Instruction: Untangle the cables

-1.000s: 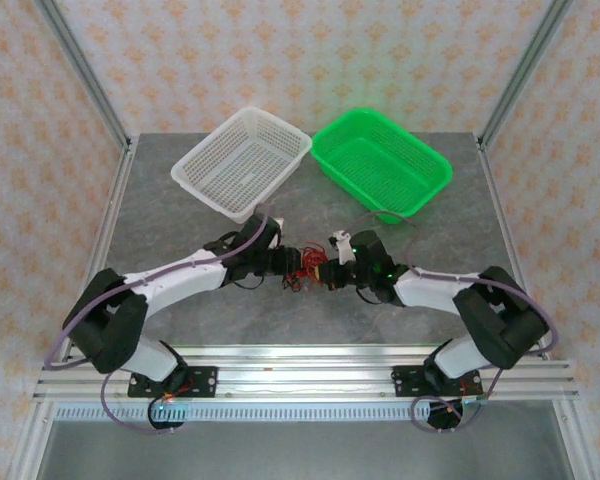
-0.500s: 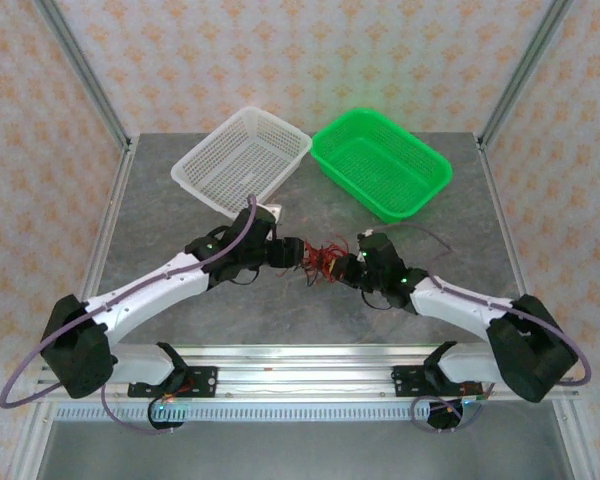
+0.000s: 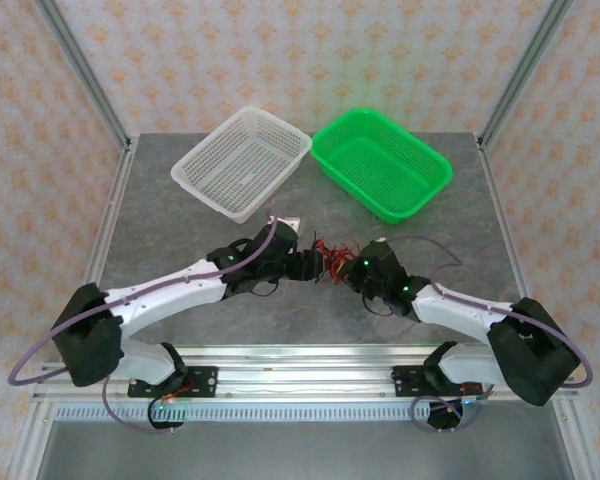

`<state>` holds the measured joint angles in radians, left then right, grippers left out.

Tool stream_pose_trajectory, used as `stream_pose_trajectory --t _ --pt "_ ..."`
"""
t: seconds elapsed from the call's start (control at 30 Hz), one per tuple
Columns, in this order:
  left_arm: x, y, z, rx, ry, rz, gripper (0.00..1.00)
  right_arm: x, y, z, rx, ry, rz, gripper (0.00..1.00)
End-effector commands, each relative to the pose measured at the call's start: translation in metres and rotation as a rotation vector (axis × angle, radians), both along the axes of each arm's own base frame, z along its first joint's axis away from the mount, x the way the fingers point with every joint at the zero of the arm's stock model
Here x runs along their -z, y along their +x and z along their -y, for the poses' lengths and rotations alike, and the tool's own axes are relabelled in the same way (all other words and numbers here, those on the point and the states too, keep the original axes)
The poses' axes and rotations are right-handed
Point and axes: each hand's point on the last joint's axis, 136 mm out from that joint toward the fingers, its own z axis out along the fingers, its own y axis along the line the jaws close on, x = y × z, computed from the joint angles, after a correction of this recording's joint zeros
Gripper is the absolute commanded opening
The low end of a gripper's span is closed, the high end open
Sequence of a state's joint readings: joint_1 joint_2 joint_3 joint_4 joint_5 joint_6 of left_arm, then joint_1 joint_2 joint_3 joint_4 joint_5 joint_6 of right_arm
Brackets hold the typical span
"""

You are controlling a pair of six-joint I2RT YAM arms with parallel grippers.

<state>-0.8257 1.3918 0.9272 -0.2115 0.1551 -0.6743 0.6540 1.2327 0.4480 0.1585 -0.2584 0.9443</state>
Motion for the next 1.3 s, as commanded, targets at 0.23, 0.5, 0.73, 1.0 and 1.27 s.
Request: stream_pose_trajectory --t 0.23,0.5,0.73,1.0,1.27 --pt "0.042 0.04 0.013 -0.112 0.048 0.004 0.67 -0.01 0.001 -0.015 -0.044 0.073 0.046 0.0" --pt "0.101 0.052 -0.006 -0.166 0.043 -0.088 0.61 -0.011 -0.007 -0.025 -0.126 0.131 0.082 0.0" --pt "0.137 0.048 -0.051 -0.256 0.083 -0.128 0.55 0.009 -0.017 -0.036 -0.171 0.183 0.01 0.0" --pt "0.15 0.046 -0.061 -0.275 0.062 -0.138 0.51 0.04 -0.025 -0.025 -0.107 0.141 -0.1 0.0" --pt "0.165 0.05 -0.092 -0.359 0.202 -0.122 0.3 0.065 -0.031 0.021 0.04 -0.063 -0.161 0.0"
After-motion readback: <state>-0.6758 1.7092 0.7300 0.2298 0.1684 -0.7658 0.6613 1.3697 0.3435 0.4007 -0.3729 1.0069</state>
